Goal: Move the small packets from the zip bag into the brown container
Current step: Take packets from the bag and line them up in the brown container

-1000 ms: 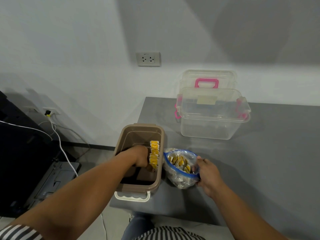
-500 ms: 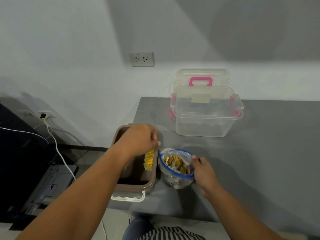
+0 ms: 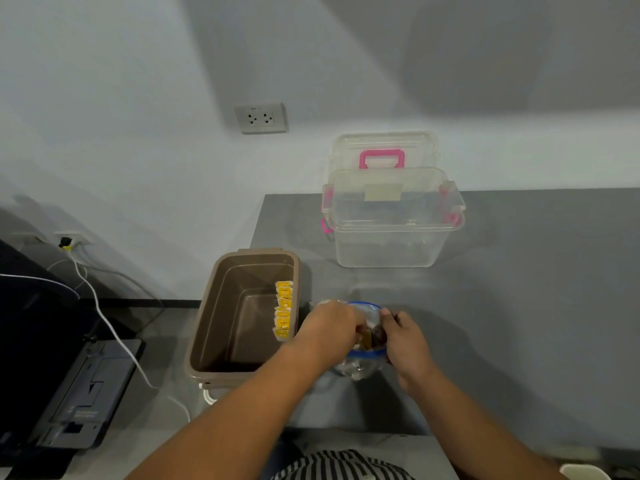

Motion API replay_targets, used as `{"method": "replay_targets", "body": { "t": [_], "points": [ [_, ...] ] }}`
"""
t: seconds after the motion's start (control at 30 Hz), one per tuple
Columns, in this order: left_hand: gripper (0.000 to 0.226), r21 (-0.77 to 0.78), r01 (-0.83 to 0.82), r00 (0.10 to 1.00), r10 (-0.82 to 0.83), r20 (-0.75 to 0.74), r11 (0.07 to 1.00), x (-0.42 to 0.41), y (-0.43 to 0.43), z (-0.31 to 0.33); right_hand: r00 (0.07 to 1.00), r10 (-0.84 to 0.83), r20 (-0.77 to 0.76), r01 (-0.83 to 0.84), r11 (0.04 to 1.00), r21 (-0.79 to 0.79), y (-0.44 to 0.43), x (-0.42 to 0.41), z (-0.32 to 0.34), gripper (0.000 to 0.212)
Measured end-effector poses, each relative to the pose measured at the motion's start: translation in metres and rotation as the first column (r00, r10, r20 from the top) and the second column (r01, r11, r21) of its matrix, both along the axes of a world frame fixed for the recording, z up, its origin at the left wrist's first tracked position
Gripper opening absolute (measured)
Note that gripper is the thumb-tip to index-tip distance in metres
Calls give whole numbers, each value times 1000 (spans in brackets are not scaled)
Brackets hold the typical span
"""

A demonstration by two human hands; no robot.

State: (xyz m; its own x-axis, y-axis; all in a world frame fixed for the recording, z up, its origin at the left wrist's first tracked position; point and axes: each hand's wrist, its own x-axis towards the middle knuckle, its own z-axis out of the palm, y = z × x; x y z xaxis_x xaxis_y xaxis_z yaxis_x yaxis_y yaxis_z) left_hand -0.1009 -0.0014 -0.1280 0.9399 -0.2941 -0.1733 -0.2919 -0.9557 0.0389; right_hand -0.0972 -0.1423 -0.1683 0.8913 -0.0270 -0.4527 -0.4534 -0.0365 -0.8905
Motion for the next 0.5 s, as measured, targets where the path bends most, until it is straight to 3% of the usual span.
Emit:
{"method": "replay_targets", "body": {
  "t": [0.13, 0.27, 0.5],
  "points": [
    [24, -69, -45, 998, 42, -47, 997, 0, -3, -9, 1000, -29, 9, 28, 998, 51, -3, 0, 0, 25],
    [19, -263, -143, 987, 118, -108, 954, -4, -2, -14, 1000, -5, -2, 5, 999, 46, -3, 2, -3, 25],
    [17, -148, -115, 986, 96, -134, 982, 0, -5, -4, 999, 20, -41, -17, 998, 60, -6, 7, -7, 24]
  ]
}}
